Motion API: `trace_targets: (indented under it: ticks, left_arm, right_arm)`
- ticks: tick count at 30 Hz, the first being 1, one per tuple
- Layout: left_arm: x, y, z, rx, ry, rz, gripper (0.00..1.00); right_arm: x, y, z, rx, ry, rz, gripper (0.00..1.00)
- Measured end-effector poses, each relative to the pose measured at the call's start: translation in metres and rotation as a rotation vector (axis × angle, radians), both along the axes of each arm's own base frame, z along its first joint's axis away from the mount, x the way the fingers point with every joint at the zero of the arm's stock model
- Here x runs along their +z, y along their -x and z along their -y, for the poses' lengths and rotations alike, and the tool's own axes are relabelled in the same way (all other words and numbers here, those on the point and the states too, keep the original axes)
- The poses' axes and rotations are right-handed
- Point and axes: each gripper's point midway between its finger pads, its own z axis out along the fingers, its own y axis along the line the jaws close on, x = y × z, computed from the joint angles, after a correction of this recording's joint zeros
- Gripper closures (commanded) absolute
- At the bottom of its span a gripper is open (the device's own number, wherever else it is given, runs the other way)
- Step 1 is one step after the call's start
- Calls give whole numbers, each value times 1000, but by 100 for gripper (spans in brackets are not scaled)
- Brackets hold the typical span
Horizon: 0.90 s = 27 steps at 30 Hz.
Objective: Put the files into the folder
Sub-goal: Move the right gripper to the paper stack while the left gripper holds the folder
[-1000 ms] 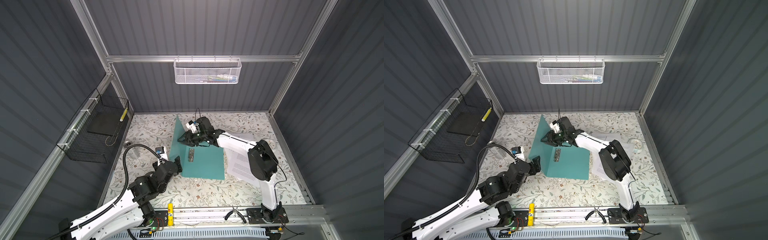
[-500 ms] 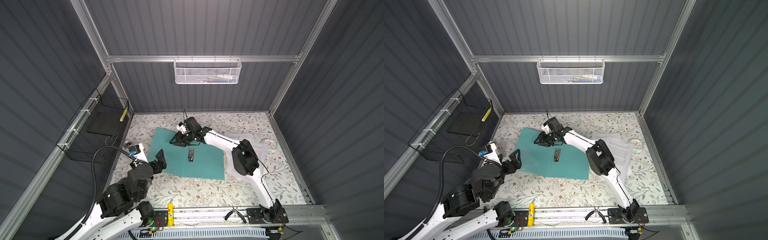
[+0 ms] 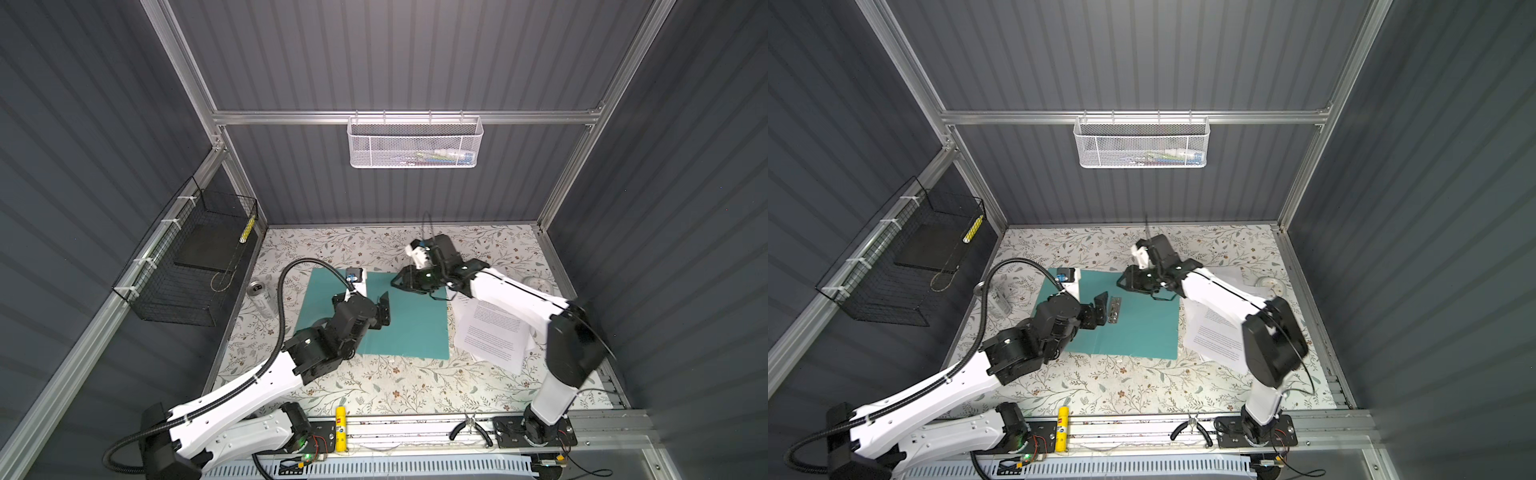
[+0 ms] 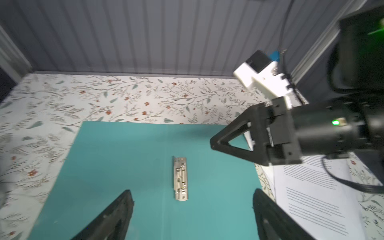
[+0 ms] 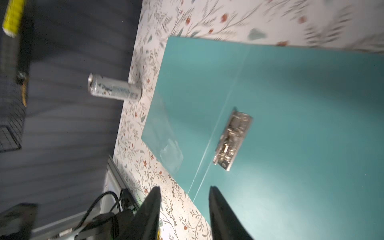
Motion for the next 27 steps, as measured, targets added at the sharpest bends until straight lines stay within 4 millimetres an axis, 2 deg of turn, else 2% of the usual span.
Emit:
trace_targets:
  ticks: [3,6,9,12,14,16,19,23,27]
  left_arm:
    - [-18,-12,29,-66,19,-32,12]
    - [-43,-22,56,-134,25,-84,13]
    - [-67,-29,83,-202,28,-142,15]
    - [-80,-33,105,-260,42,-177,16]
    - [-84,-34,117,-296,56,-192,17]
    - [-85,-35,122,-319,74,-199,16]
    - [-83,-36,126,-340,103,-203,16]
    - [-79,-45,121,-336,138,-202,17]
    - [-82,-54,111,-321,160,-219,17]
  right_arm:
    - [-7,-1,79,-153,33,24,52]
    - [-28,7,154,-326,114,15,49]
    - [-41,21,216,-490,187,8,50]
    - [-46,38,273,-660,229,14,49]
    - [-47,49,305,-764,255,24,43]
    - [-51,58,326,-839,280,28,40]
    - [-61,67,347,-910,306,-4,36]
    - [-72,71,365,-963,324,-55,35]
    - [-88,76,377,-1009,325,-104,39]
